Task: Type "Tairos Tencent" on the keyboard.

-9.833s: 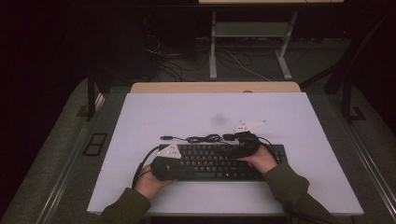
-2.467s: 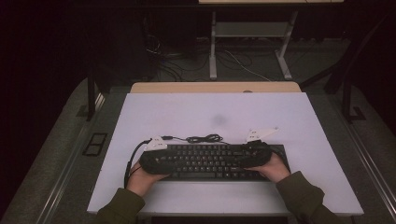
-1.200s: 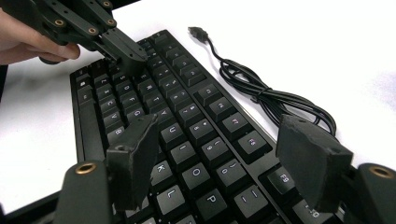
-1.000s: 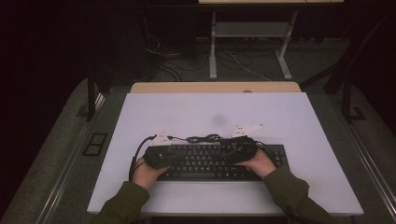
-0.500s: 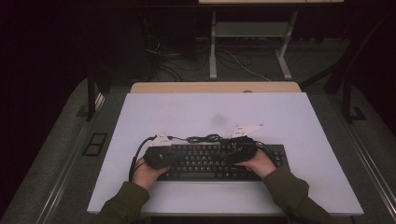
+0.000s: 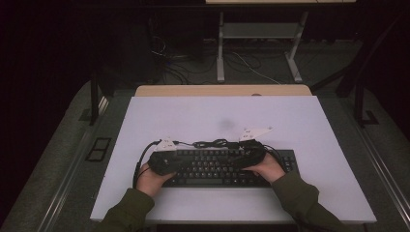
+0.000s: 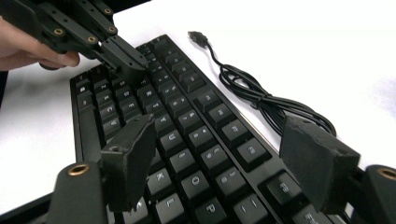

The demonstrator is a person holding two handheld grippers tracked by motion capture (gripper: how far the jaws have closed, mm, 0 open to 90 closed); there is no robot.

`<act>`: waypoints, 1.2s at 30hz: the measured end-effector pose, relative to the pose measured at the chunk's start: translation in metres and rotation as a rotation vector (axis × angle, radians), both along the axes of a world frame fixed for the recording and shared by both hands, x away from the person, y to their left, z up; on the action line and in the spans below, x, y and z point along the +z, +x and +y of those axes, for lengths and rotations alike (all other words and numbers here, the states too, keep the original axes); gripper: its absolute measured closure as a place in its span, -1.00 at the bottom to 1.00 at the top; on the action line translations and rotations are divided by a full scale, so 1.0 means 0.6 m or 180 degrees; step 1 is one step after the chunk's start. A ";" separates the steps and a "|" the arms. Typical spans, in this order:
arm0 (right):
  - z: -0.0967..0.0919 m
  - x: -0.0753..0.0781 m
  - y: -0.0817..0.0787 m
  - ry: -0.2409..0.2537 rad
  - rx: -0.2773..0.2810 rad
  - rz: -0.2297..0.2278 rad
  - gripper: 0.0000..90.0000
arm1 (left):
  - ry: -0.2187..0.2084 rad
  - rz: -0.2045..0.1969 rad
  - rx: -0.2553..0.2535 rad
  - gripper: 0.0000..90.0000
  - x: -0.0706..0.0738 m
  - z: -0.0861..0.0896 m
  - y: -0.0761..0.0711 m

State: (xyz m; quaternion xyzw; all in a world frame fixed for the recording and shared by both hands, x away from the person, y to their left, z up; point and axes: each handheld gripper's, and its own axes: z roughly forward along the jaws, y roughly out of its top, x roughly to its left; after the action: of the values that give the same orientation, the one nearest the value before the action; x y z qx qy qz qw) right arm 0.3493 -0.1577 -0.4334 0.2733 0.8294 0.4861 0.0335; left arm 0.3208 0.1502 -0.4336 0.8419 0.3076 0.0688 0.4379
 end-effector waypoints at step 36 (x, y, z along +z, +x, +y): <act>0.050 0.013 -0.019 -0.0014 0.0379 0.0074 0.48 | -0.0016 -0.0046 0.0157 -0.54 -0.005 0.004 -0.008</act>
State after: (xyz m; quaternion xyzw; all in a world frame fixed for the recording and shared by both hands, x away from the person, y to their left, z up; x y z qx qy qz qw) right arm 0.3378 -0.1276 -0.4257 0.2291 0.8456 0.4822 -0.0045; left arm 0.3157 0.1524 -0.4368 0.8324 0.3254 0.0849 0.4404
